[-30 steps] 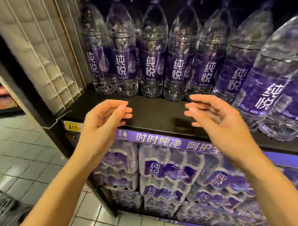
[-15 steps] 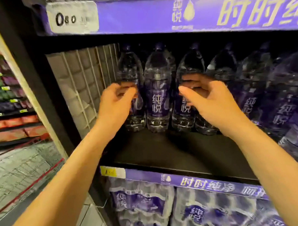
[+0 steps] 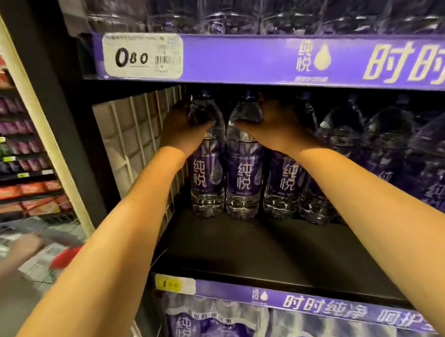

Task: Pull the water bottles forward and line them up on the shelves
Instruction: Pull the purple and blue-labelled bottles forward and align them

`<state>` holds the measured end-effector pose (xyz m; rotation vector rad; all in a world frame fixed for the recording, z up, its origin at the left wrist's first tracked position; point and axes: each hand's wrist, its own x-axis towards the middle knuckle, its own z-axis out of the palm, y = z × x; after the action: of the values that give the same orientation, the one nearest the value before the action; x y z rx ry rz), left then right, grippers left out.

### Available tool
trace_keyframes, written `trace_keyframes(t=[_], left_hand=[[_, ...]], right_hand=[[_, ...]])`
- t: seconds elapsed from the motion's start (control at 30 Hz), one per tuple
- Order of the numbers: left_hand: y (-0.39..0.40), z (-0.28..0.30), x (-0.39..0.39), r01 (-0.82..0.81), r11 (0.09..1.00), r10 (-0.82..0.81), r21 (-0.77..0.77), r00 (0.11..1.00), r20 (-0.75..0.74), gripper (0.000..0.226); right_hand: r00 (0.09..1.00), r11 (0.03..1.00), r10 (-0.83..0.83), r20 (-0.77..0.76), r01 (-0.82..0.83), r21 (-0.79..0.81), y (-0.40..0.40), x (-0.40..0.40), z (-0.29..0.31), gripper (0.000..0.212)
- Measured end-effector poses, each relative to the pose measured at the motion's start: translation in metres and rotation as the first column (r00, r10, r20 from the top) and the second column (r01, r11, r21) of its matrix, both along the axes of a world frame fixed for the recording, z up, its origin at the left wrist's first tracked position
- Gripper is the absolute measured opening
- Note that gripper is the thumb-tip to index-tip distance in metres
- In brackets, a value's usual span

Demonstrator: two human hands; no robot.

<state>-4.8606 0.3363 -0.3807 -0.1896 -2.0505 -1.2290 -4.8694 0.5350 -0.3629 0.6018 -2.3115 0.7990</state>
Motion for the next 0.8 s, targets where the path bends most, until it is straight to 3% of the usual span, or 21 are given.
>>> trace_keyframes(t=[0.17, 0.27, 0.4, 0.63, 0.8], left_hand=[[-0.002, -0.003, -0.003, 0.014, 0.994, -0.012, -0.11, 1.0, 0.016, 0.039], [0.0, -0.001, -0.002, -0.039, 0.986, 0.039, -0.163, 0.999, -0.005, 0.038], [0.0, -0.002, -0.001, -0.099, 0.973, 0.094, -0.21, 0.995, -0.034, 0.037], [-0.004, -0.005, -0.009, 0.059, 0.994, -0.054, -0.09, 0.997, 0.057, 0.039], [-0.003, -0.007, -0.007, 0.003, 0.991, 0.004, -0.136, 0.999, 0.05, 0.041]], right_hand=[[0.992, 0.996, 0.091, 0.091, -0.089, -0.022, 0.0, -0.011, -0.001, 0.032], [0.999, 0.998, -0.037, 0.032, 0.035, 0.043, -0.002, -0.01, 0.003, 0.052], [0.99, 0.981, -0.143, 0.002, 0.142, 0.136, -0.008, -0.009, 0.002, 0.054], [0.988, 0.987, -0.154, 0.032, 0.152, 0.054, -0.005, 0.011, 0.004, 0.045], [0.984, 0.982, -0.174, 0.029, 0.171, 0.082, -0.007, 0.014, 0.006, 0.048]])
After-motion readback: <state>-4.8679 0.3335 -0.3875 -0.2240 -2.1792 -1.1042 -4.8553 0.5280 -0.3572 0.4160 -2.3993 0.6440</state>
